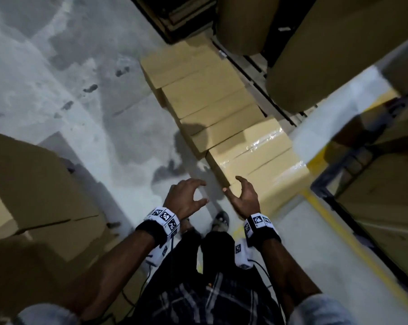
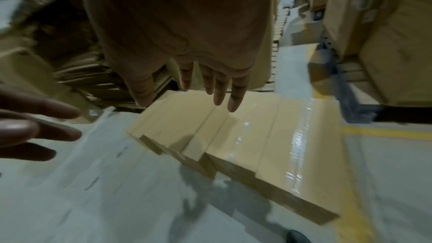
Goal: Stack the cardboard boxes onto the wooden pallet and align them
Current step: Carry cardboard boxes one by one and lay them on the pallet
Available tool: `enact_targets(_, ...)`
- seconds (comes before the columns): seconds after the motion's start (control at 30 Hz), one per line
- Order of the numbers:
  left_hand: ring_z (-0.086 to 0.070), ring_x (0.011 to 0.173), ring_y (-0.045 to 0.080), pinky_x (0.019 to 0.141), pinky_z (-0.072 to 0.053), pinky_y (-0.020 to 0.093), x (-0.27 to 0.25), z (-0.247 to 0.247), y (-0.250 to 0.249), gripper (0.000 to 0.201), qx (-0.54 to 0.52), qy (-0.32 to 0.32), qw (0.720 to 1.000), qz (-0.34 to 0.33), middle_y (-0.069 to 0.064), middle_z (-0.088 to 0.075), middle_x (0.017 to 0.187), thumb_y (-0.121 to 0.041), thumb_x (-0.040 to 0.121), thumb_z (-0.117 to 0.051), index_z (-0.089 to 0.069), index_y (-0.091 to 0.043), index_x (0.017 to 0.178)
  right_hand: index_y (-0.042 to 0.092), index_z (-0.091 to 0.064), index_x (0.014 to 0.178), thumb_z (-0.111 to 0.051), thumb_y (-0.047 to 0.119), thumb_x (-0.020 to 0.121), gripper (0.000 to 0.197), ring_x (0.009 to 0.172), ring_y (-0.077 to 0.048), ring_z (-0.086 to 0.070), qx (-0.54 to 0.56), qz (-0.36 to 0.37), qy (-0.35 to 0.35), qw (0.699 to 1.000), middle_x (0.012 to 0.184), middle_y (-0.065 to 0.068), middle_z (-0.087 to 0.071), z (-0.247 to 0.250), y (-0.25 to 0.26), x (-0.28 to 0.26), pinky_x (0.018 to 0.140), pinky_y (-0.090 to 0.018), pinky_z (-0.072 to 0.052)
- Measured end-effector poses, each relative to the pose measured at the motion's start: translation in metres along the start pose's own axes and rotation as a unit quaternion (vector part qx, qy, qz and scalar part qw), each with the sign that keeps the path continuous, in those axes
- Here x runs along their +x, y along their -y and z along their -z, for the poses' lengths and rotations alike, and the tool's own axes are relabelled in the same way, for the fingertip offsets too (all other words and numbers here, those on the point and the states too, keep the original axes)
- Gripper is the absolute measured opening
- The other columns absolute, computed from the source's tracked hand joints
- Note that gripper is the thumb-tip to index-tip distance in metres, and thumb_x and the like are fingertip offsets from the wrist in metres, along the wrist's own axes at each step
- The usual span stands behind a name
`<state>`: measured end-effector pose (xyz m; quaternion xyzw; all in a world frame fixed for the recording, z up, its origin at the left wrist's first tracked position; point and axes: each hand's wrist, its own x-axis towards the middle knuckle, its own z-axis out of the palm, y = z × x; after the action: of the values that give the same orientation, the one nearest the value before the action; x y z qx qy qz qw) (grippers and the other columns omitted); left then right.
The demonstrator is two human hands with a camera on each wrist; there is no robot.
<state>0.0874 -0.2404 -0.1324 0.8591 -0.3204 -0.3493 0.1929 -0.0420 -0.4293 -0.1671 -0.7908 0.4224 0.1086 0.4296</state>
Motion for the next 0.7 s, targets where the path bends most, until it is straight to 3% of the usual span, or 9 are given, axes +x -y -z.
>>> enact_targets(0.23, -0.055, 0.129, 0.024, 0.106, -0.042, 0.040, 0.096, -0.099, 0.012, 0.061, 0.077, 0.143, 0.987, 0.007, -0.001, -0.060, 0.142, -0.056, 0.092, -0.065, -0.050, -0.033, 0.147, 0.015, -0.040, 0.155, -0.071, 0.046, 0.094, 0.075, 0.141, -0.036, -0.042, 0.039, -0.175, 0.017, 0.984, 0.156, -0.016, -0.042, -0.041, -0.126, 0.058, 0.112, -0.041, -0.037)
enact_targets(0.4, -0.055, 0.131, 0.027, 0.105, -0.046, 0.050, 0.175, -0.218, 0.050, 0.076, 0.088, 0.203, 0.975, 0.033, -0.005, -0.058, 0.145, -0.077, 0.077, -0.047, -0.028, -0.053, 0.147, 0.016, -0.033, 0.159, -0.067, 0.049, 0.097, 0.078, 0.145, -0.037, -0.037, 0.038, -0.238, 0.000, 0.971, 0.162, -0.012, -0.033, -0.084, -0.239, 0.106, 0.115, -0.048, -0.037)
enact_targets(0.53, -0.049, 0.135, 0.031, 0.107, -0.042, 0.043, 0.238, -0.299, 0.069, 0.076, 0.121, 0.230, 0.965, 0.021, 0.008, -0.055, 0.148, -0.050, 0.095, -0.065, -0.030, -0.032, 0.159, 0.015, -0.034, 0.157, -0.070, 0.045, 0.094, 0.078, 0.140, -0.041, -0.041, 0.038, -0.282, -0.061, 0.957, 0.161, -0.014, -0.033, -0.110, -0.315, 0.142, 0.107, -0.051, -0.041)
enact_targets(0.6, -0.049, 0.137, 0.033, 0.106, -0.043, 0.044, 0.264, -0.333, 0.077, 0.081, 0.116, 0.211, 0.970, 0.022, 0.011, -0.052, 0.150, -0.047, 0.095, -0.068, -0.026, -0.028, 0.161, 0.017, -0.033, 0.157, -0.070, 0.042, 0.094, 0.078, 0.139, -0.042, -0.041, 0.052, -0.319, -0.101, 0.941, 0.162, -0.013, -0.031, -0.123, -0.348, 0.157, 0.104, -0.051, -0.043)
enact_targets(0.7, -0.038, 0.146, 0.035, 0.112, -0.039, 0.053, 0.296, -0.382, 0.095, 0.090, 0.085, 0.181, 0.979, 0.043, 0.011, -0.034, 0.164, -0.051, 0.094, -0.068, -0.018, -0.026, 0.164, 0.020, -0.027, 0.161, -0.071, 0.037, 0.091, 0.084, 0.140, -0.044, -0.040, 0.100, -0.362, -0.175, 0.910, 0.165, -0.015, -0.024, -0.149, -0.394, 0.174, 0.107, -0.050, -0.042)
